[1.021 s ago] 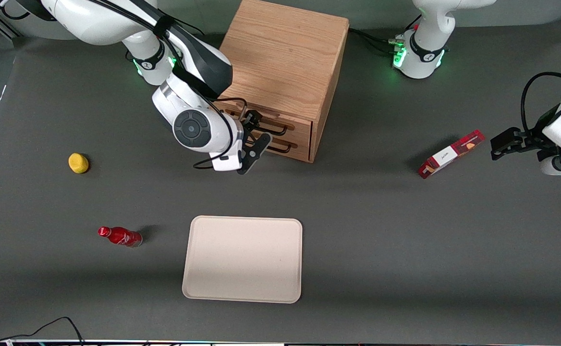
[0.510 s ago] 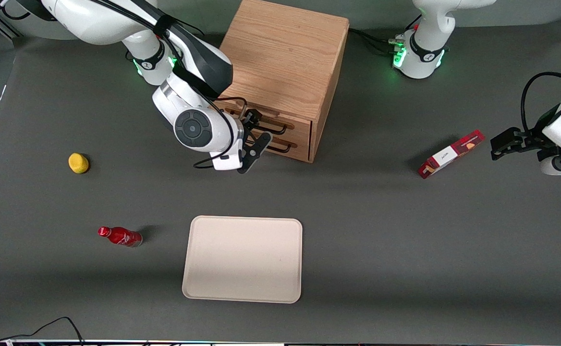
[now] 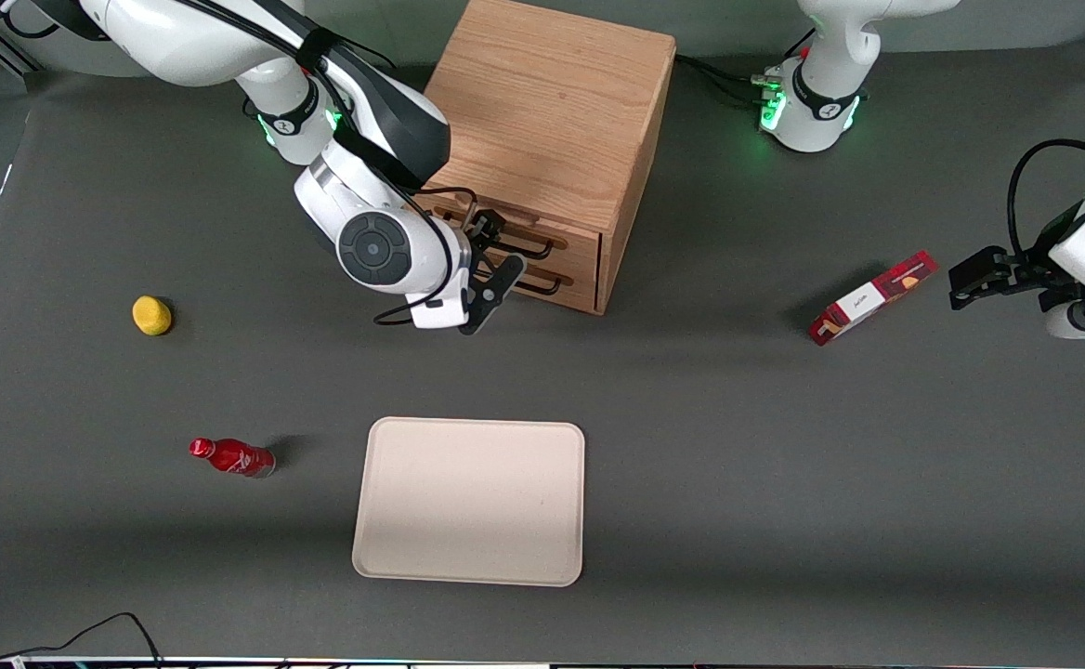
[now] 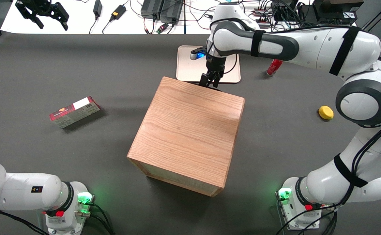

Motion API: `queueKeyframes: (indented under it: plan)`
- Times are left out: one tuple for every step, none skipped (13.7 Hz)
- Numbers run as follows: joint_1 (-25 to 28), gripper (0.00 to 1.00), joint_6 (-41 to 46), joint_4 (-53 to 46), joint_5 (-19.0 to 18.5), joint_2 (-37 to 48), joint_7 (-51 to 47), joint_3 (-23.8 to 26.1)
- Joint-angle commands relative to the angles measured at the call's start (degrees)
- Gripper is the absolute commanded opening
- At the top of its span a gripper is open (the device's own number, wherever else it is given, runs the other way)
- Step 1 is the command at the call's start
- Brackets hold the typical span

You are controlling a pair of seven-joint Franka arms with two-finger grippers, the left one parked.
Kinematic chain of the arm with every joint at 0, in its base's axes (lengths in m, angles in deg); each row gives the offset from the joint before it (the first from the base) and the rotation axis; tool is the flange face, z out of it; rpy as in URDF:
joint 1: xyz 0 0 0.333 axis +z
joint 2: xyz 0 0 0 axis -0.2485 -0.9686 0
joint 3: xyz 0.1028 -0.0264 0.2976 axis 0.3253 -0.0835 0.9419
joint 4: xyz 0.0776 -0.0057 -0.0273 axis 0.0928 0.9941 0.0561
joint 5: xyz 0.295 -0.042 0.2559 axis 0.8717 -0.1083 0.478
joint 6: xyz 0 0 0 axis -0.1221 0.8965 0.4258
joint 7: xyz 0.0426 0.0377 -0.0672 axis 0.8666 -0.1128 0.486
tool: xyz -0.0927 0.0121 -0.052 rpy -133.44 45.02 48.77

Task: Close top drawer
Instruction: 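Press the drawer front with the right gripper until flush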

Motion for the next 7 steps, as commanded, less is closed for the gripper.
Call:
queueKeyframes:
  plan:
    - [1.4,1.0,3.7,-2.4,3.3,1.1,-0.5,1.3]
    - [1.4,1.0,3.7,-3.0,3.3,0.3,0.1,1.3]
    - [1.4,1.0,3.7,-3.4,3.3,0.0,0.6,1.2]
    - [1.4,1.0,3.6,-3.7,3.2,0.0,0.7,1.2]
    - [1.4,1.0,3.6,-3.9,3.1,-0.1,1.2,1.2]
    - [1.4,1.0,3.6,-4.0,3.1,-0.2,2.4,1.1]
    - [1.4,1.0,3.5,-4.2,3.1,-0.3,2.8,0.9]
